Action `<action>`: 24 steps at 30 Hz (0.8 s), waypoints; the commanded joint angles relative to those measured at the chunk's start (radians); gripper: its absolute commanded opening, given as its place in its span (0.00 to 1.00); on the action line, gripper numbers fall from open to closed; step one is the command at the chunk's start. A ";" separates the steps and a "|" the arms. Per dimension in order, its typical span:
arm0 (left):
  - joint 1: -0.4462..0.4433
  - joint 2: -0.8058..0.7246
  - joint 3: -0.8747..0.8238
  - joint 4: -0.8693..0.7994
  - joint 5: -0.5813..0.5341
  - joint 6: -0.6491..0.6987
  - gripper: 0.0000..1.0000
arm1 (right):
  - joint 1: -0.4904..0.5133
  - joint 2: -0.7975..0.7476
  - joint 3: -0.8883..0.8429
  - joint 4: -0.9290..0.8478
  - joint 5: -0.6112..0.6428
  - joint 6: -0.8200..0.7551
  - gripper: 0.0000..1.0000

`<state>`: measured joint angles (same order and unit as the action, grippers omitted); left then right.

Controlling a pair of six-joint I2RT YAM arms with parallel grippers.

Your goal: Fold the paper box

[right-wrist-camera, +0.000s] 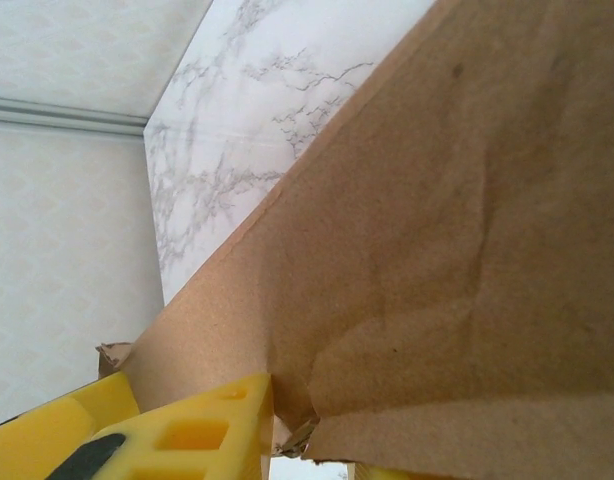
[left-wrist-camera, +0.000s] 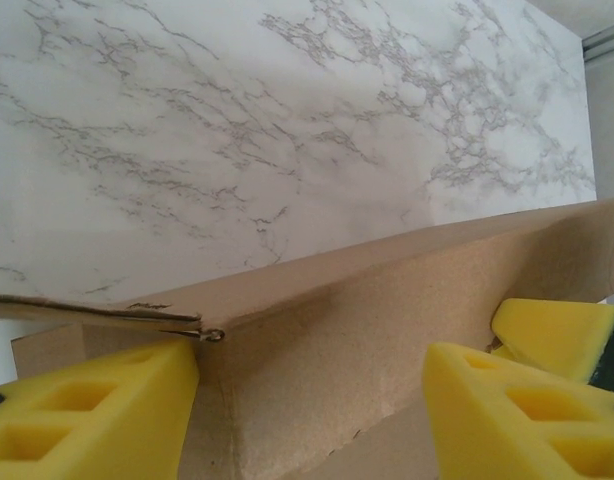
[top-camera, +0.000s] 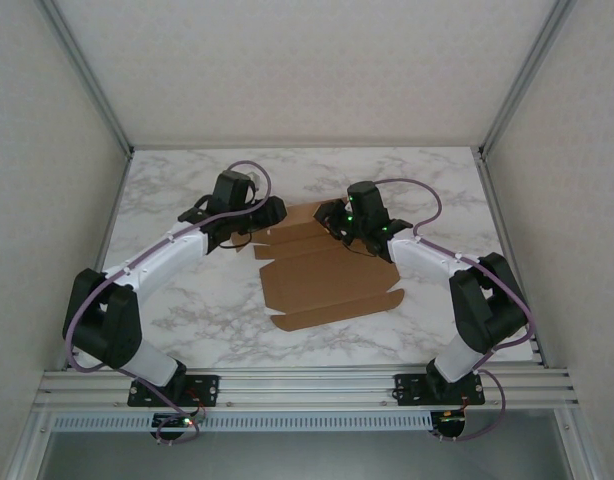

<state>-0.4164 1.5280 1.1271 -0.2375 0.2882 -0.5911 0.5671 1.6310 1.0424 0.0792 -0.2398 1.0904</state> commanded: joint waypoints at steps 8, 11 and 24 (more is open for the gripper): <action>0.030 -0.034 0.016 -0.093 -0.010 0.048 0.62 | -0.006 0.016 0.038 -0.072 -0.010 0.008 0.26; 0.030 -0.035 -0.018 -0.042 0.043 0.033 0.62 | -0.006 0.019 0.042 -0.069 -0.014 0.016 0.26; 0.025 0.005 -0.075 0.172 0.149 -0.076 0.39 | -0.006 0.026 0.042 -0.049 -0.027 0.054 0.25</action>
<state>-0.3908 1.5269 1.0569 -0.1364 0.4110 -0.6426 0.5671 1.6337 1.0660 0.0483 -0.2474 1.1290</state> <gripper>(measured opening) 0.396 0.256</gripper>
